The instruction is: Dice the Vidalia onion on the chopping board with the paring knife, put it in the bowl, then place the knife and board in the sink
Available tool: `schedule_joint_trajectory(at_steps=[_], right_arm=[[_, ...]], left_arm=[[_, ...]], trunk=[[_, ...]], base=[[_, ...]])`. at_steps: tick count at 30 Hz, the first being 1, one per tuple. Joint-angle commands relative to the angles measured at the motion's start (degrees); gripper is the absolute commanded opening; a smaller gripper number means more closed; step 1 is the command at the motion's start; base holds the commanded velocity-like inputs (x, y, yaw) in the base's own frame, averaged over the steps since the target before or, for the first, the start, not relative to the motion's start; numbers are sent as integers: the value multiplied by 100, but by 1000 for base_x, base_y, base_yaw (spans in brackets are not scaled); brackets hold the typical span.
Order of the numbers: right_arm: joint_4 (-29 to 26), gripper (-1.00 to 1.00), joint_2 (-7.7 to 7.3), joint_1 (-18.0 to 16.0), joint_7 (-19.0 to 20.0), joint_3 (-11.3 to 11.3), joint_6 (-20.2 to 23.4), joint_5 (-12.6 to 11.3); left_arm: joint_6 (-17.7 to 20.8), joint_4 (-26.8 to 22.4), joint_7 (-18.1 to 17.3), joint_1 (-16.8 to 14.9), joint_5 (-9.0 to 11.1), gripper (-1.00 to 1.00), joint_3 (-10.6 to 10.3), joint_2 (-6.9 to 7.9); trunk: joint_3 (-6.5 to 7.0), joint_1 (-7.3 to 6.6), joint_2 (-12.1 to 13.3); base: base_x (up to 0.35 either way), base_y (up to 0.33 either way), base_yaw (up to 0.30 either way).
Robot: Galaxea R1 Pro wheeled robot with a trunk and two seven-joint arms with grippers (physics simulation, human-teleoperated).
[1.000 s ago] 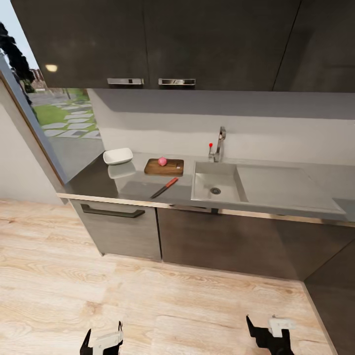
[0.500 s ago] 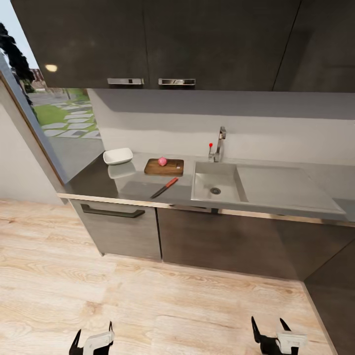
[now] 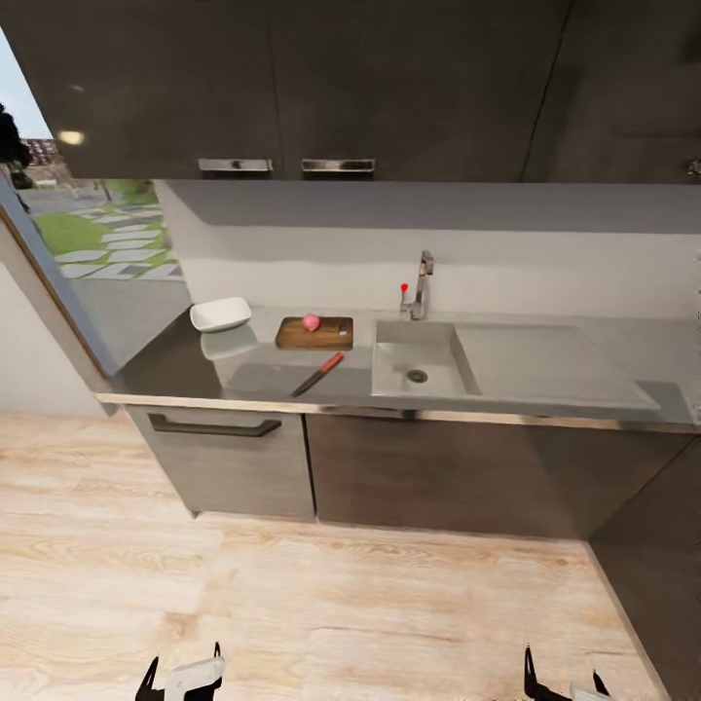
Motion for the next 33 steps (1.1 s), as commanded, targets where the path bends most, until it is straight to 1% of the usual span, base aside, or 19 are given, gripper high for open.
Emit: schedule_joint_trajectory(at_steps=[1,13,16,18,21,29,33], right_arm=[[5,100,7,-7,-23,-35,-13,62],[24,100,6,-7,-48,-35,-11,61],[23,100,6,-7,-48,-35,-11,61],[24,100,6,-7,-48,-35,-11,61],[27,100,6,-7,-48,-32,-11,61],[31,100,10,-7,-48,-26,-11,64],[31,100,8,-7,-48,-26,-11,65]], left_arm=[[-23,20,10,-8,38,100,-50,-3],[-23,19,15,-8,38,100,-41,-1],[-23,19,12,-8,38,100,-41,4],[-23,19,-2,-8,38,100,-41,53],[-23,19,-6,-8,40,100,-41,68],[-16,19,-7,-8,39,100,-41,70],[-15,19,-8,-8,40,100,-41,70]], trunk=[[-3,3,-11],[95,3,-11],[121,3,-11],[139,3,-11],[165,3,-11],[237,3,-11],[273,3,-11]], base=[[0,301,-183],[0,305,-113],[0,306,-28],[0,306,-7],[0,306,-2],[0,297,0],[0,177,0]])
